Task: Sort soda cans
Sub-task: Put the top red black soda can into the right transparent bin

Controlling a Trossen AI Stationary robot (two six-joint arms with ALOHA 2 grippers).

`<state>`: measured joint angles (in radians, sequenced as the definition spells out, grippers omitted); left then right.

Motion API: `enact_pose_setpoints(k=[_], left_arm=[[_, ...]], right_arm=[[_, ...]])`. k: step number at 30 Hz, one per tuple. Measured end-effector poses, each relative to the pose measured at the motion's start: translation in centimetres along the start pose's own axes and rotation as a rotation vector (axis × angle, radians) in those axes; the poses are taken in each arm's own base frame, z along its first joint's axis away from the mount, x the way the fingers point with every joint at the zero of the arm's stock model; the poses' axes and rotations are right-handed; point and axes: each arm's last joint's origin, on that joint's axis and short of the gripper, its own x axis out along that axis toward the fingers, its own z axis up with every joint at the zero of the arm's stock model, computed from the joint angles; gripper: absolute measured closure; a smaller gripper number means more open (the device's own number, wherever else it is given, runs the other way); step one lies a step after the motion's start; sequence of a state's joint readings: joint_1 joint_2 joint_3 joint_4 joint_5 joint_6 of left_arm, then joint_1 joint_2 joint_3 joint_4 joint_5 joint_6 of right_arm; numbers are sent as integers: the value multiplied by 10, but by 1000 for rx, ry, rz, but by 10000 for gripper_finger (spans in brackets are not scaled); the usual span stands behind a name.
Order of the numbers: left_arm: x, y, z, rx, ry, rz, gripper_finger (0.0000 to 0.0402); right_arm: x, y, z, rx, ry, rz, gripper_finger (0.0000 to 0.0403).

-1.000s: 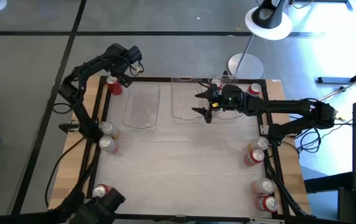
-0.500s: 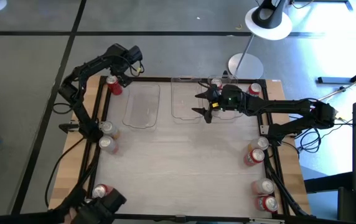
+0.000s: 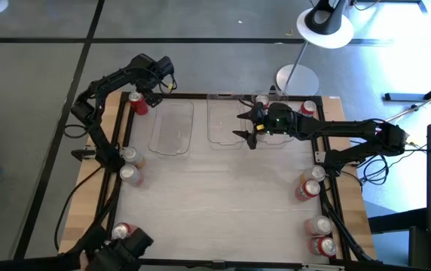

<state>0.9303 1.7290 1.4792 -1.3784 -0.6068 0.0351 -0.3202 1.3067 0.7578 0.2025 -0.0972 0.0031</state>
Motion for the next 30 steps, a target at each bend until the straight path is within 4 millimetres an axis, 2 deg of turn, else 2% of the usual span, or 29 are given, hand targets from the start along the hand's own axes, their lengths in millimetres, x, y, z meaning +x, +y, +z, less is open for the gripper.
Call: enact_pose_setpoints(k=[9, 11, 18, 30], left_arm=[[8, 7, 3, -154, -1, -59, 13], [11, 5, 4, -130, 22, -61, 13], [25, -9, 5, 150, 178, -61, 14], [49, -15, 22, 153, 210, -8, 40]], right_arm=[[0, 0, 0, 43, 1, 0, 66], [0, 0, 0, 43, -2, 0, 66], [0, 1, 0, 44, -4, 22, 66], [0, 5, 0, 42, -2, 65, 66]])
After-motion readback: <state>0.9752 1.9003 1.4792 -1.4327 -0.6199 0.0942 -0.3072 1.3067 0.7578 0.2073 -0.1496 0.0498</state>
